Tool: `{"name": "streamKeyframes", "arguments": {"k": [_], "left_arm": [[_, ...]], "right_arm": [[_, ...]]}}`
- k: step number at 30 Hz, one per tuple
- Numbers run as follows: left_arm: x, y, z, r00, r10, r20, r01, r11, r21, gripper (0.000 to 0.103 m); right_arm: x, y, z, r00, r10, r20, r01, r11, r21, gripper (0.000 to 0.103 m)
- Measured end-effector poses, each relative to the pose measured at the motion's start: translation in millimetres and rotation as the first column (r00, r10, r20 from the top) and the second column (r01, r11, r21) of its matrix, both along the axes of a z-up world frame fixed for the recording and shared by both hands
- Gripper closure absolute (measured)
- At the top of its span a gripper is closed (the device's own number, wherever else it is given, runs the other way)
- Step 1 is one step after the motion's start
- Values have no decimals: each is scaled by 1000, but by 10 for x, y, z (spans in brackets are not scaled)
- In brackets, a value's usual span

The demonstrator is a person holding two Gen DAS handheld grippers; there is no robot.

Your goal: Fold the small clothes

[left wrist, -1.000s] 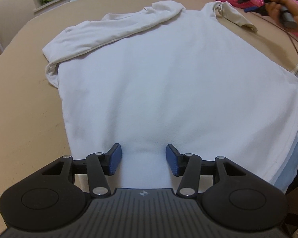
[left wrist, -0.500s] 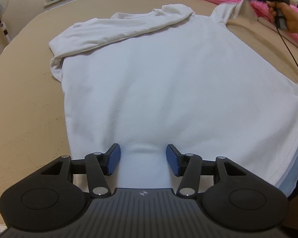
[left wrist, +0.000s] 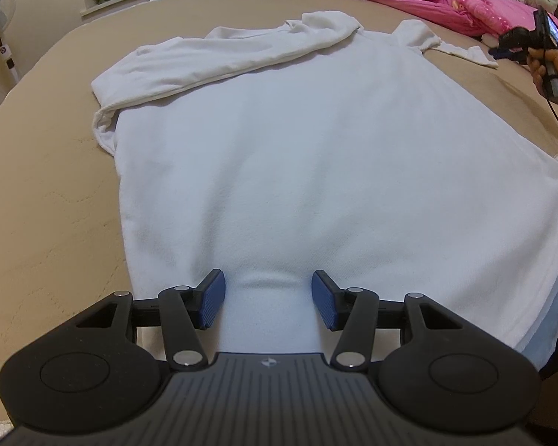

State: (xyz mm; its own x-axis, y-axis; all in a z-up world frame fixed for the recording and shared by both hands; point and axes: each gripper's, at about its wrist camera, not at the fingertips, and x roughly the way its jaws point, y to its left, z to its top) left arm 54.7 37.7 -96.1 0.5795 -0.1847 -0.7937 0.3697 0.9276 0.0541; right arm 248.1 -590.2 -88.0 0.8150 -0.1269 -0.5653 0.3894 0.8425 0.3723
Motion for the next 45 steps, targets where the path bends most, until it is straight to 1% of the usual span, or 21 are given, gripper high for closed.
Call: {"name": "streamKeyframes", "arguments": {"k": [3, 5, 8, 12, 16, 19, 21, 23, 25, 26, 28, 29, 30, 32, 34, 35, 36, 38, 39, 41, 45], "left_arm": [[-3, -10, 2, 1000, 6, 0, -6, 1000, 2, 46], [4, -14, 7, 1000, 8, -1, -8, 1000, 3, 46], [5, -14, 7, 1000, 9, -1, -9, 1000, 3, 46], [1, -17, 1, 1000, 12, 3, -12, 1000, 4, 45], [21, 3, 2, 1000, 2, -3, -2, 1000, 0, 45], [25, 7, 2, 1000, -6, -2, 6, 1000, 0, 45], [31, 14, 2, 1000, -12, -2, 12, 1000, -1, 45], [32, 22, 3, 1000, -18, -3, 18, 1000, -4, 45], [31, 29, 4, 1000, -21, -2, 21, 1000, -7, 45], [29, 30, 4, 1000, -22, -1, 22, 1000, -7, 45], [24, 27, 2, 1000, -24, 2, 24, 1000, -7, 45], [22, 26, 2, 1000, -24, 4, 25, 1000, -7, 45], [18, 26, 1, 1000, -25, 5, 25, 1000, -7, 45], [13, 28, 0, 1000, -25, 8, 25, 1000, -7, 45], [11, 24, 3, 1000, -22, 9, 23, 1000, -5, 45], [8, 17, 4, 1000, -21, 11, 21, 1000, -2, 45], [3, 8, 6, 1000, -20, 13, 20, 1000, 2, 45], [2, -1, 10, 1000, -18, 15, 18, 1000, 7, 45], [0, -3, 11, 1000, -17, 15, 17, 1000, 7, 45], [-4, -2, 9, 1000, -17, 18, 16, 1000, 5, 45], [-6, 10, 5, 1000, -18, 20, 18, 1000, -2, 45]], "right_arm": [[-56, 19, 45, 997, -18, 76, 4, 985, 172, 91], [97, -34, 36, 992, -32, 122, -5, 957, 291, 91], [438, -125, -18, 990, -65, 128, 12, 927, 376, 90], [891, -224, -176, 993, -83, 86, 34, 887, 461, 81], [1374, -194, -301, 996, -63, -56, 81, 893, 443, 81], [1596, -83, -233, 995, -55, -84, 82, 924, 373, 81], [1686, -36, -178, 993, -51, -105, 83, 939, 334, 100], [1694, -5, -78, 994, -51, -94, 78, 951, 300, 100], [1556, 15, 150, 998, -66, 12, 61, 962, 266, 100], [1380, 29, 333, 989, -73, 130, 37, 966, 256, 100], [983, 57, 589, 939, -85, 334, 7, 974, 227, 100], [728, 93, 678, 907, -103, 408, 21, 980, 200, 100], [505, 119, 702, 887, -134, 442, 50, 979, 196, 100], [211, 117, 580, 892, -211, 401, 124, 965, 232, 100], [60, 104, 303, 923, -303, 237, 247, 939, 242, 100], [70, 72, 111, 939, -330, 100, 300, 926, 230, 100], [59, 17, -46, 937, -349, 6, 337, 910, 242, 100], [-29, -101, -290, 924, -376, -74, 380, 873, 306, 99], [-56, -123, -327, 921, -382, -83, 388, 870, 304, 99], [-60, -147, -294, 922, -382, -60, 384, 886, 261, 95], [-18, -389, -292, 935, -354, 15, 328, 882, 337, 95]]}}
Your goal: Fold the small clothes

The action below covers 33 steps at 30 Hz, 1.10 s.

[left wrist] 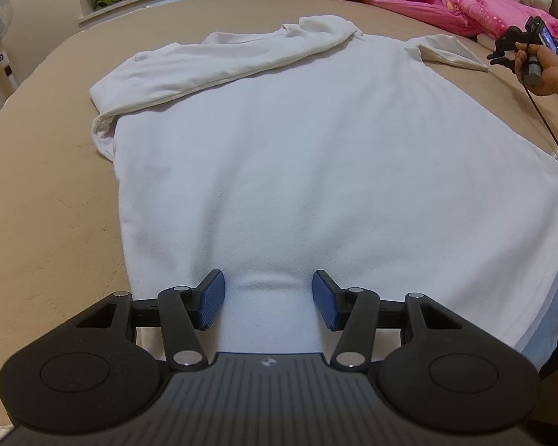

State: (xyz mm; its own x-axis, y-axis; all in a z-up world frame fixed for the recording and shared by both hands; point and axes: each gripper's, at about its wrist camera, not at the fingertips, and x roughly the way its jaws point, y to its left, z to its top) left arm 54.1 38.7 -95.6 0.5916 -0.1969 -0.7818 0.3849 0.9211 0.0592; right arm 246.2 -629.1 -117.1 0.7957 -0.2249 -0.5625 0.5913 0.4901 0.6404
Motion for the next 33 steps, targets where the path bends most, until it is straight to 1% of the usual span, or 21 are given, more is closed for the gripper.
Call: {"name": "streamKeyframes", "arguments": {"k": [1, 3, 6, 11, 14, 16, 17, 18, 19, 20, 21, 22, 23, 24, 25, 26, 27, 29, 31, 32, 33], "left_arm": [[-4, 0, -1, 1000, 1, 2, -1, 1000, 0, 45], [-9, -3, -2, 1000, 3, 4, -3, 1000, 1, 45], [-15, -1, -4, 1000, 6, 6, -6, 1000, -1, 45], [-5, 13, -4, 1000, 8, 2, -8, 1000, -7, 45], [0, 13, -2, 1000, 10, 1, -10, 1000, -6, 45], [5, 15, -1, 1000, 10, 0, -10, 1000, -6, 45], [5, 15, 0, 1000, 10, -1, -10, 1000, -6, 45], [5, 14, 1, 1000, 10, 0, -10, 1000, -6, 45], [6, 16, 1, 1000, 9, 0, -9, 1000, -6, 45], [6, 17, 2, 1000, 10, 0, -10, 1000, -6, 45], [5, 16, 2, 1000, 10, -1, -10, 1000, -7, 45], [6, 17, 2, 1000, 10, 0, -10, 1000, -6, 45], [7, 17, 1, 1000, 10, 0, -10, 1000, -5, 45], [7, 18, 3, 1000, 10, 0, -10, 1000, -6, 45], [6, 17, 1, 1000, 9, -1, -9, 1000, -6, 45], [6, 17, 1, 1000, 9, -3, -9, 1000, -5, 45], [9, 16, 1, 1000, 9, -4, -9, 1000, -3, 45], [17, 12, 4, 1000, 13, -6, -13, 1000, 0, 45], [21, 0, 7, 1000, 18, -7, -18, 1000, 6, 45], [21, -7, 8, 1000, 19, -7, -19, 1000, 9, 45], [19, -14, 10, 1000, 21, -7, -21, 1000, 13, 45]], "right_arm": [[52, -63, -5, 1000, 0, 5, 0, 1000, 0, 94], [196, -215, -75, 1000, 7, 10, -8, 1000, 6, 85], [333, -423, -215, 997, 73, 0, -73, 997, 25, 84], [680, -392, -194, 979, 200, -43, -204, 971, -122, 84], [785, -326, -184, 975, 212, -62, -220, 955, -199, 84], [803, -300, -193, 975, 213, -63, -222, 949, -226, 89], [801, -310, -188, 975, 215, -53, -221, 948, -230, 100], [777, -333, -184, 979, 202, -33, -204, 952, -227, 100], [731, -383, -175, 987, 160, 4, -155, 962, -226, 100], [607, -456, -165, 996, 58, 64, -43, 975, -216, 100], [456, -502, -154, 993, -74, 93, 93, 973, -213, 100], [353, -566, -158, 976, -205, 78, 217, 956, -199, 100], [290, -635, -208, 956, -293, 12, 291, 944, -154, 100], [280, -671, -282, 956, -291, -26, 287, 951, -112, 99], [263, -662, -332, 964, -266, -25, 262, 959, -108, 99], [245, -618, -309, 970, -240, -27, 232, 958, -169, 100], [249, -604, -282, 973, -226, -50, 212, 957, -200, 100], [193, -650, -239, 969, -236, -70, 222, 960, -173, 100], [118, -665, -168, 952, -283, -121, 261, 950, -169, 100], [82, -625, -98, 929, -327, -175, 290, 935, -206, 97], [32, -590, -38, 907, -366, -211, 317, 919, -233, 88]]}}
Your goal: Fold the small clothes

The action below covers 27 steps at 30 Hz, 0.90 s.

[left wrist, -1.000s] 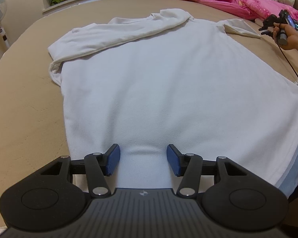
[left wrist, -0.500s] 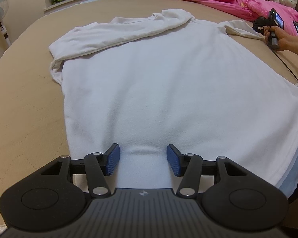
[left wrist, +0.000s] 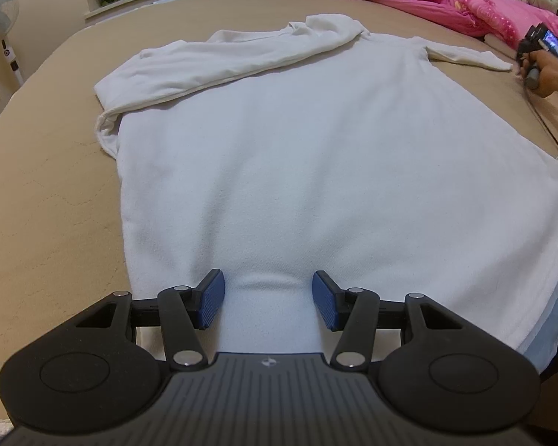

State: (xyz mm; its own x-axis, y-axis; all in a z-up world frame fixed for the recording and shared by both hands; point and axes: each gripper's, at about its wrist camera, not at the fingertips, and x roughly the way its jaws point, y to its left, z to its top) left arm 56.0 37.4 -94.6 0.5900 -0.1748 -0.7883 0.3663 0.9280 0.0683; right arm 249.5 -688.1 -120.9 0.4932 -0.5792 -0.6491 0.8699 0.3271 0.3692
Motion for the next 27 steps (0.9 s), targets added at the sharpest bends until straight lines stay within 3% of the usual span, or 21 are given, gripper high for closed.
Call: {"name": "streamKeyframes", "arguments": {"k": [2, 4, 7, 9, 12, 14, 17, 20, 21, 24, 27], "left_arm": [[-1, -7, 5, 1000, 3, 0, -3, 1000, 5, 44], [-3, -17, 14, 1000, 6, 1, -6, 1000, 10, 44], [-26, -42, 29, 1000, 7, 13, -7, 999, 32, 41], [-46, -57, 40, 1000, 9, 27, -10, 999, 50, 39], [-60, -27, 79, 999, 40, 31, -42, 998, 43, 36], [-80, 28, 120, 997, 67, 23, -67, 998, 16, 35], [-136, 151, 210, 993, 110, 29, -110, 994, -21, 35], [-215, 338, 323, 984, 172, 43, -168, 983, -75, 35], [-235, 419, 351, 979, 199, 41, -194, 977, -93, 35], [-266, 690, 380, 958, 288, -9, -286, 948, -141, 36], [-269, 897, 301, 926, 357, -119, -372, 919, -134, 46]], "right_arm": [[-170, 85, 120, 999, -37, -1, 37, 999, -2, 78], [-308, 234, 284, 999, 2, 44, -2, 1000, 6, 77], [-467, 620, 675, 980, 162, 113, -158, 987, -43, 77], [-585, 944, 981, 948, 279, 150, -266, 959, -101, 72], [-819, 1456, 1331, 869, 464, 171, -436, 882, -176, 53], [-995, 1790, 1410, 798, 581, 160, -558, 813, -169, 51], [-1208, 2240, 1279, 680, 724, 116, -721, 689, -70, 51], [-1396, 2656, 886, 530, 846, 59, -845, 522, 116, 51], [-1451, 2745, 742, 498, 866, 44, -858, 484, 174, 51], [-1616, 2986, 445, 436, 890, -130, -857, 455, 241, 52], [-1775, 3055, 398, 428, 880, -208, -854, 469, 227, 53]]}}
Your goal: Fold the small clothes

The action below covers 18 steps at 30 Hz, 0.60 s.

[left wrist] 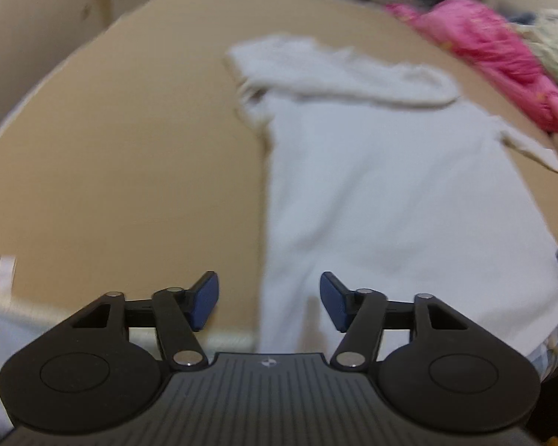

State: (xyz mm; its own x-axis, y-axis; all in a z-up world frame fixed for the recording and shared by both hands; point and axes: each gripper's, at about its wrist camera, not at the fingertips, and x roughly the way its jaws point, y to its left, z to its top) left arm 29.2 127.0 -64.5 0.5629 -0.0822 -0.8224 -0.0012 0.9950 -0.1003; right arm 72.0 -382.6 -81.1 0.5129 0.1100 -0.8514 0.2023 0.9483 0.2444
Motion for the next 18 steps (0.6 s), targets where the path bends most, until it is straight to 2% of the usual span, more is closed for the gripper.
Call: {"name": "streamKeyframes", "arguments": {"k": [1, 3, 4, 7, 9, 10, 11, 12, 14, 16, 18], "left_arm": [[-6, 40, -46, 999, 19, -46, -19, 1000, 1, 55], [-47, 51, -15, 999, 23, -47, -23, 1000, 1, 56], [-68, 42, 8, 998, 15, -56, -16, 1000, -12, 62], [-184, 8, -34, 993, -2, -121, -9, 996, -91, 65], [-256, -49, -69, 990, -15, -140, 5, 998, -68, 70], [-286, -88, -51, 992, -24, -128, 19, 999, -40, 84], [-309, -105, -28, 993, -27, -117, 23, 999, -32, 99], [-323, -88, -7, 994, -22, -111, 16, 999, -48, 99], [-409, -36, 54, 996, 0, -93, -7, 997, -71, 100], [-479, -37, 181, 999, -9, -46, 7, 998, -61, 100], [-585, -51, 277, 1000, -24, -16, 23, 999, -47, 100]], "right_arm": [[-48, -23, 1, 1000, -10, -2, 10, 1000, 8, 53], [-142, -33, -2, 999, -41, -14, 41, 999, 21, 57], [-178, -59, -18, 998, -55, -26, 56, 998, 29, 60], [-320, 26, -78, 997, -66, -47, 69, 996, 50, 67], [-393, 128, -56, 999, -36, -35, 37, 999, 32, 75], [-396, 145, -35, 999, -27, -31, 28, 999, 21, 79], [-402, 164, -50, 999, -20, -28, 20, 1000, 13, 94], [-421, 148, -32, 1000, -24, -17, 25, 999, 25, 97], [-497, 38, 51, 997, -81, 18, 80, 995, 66, 98], [-617, -132, 212, 985, -150, 83, 139, 982, 129, 99], [-705, -225, 304, 977, -180, 111, 166, 978, 128, 99]]}}
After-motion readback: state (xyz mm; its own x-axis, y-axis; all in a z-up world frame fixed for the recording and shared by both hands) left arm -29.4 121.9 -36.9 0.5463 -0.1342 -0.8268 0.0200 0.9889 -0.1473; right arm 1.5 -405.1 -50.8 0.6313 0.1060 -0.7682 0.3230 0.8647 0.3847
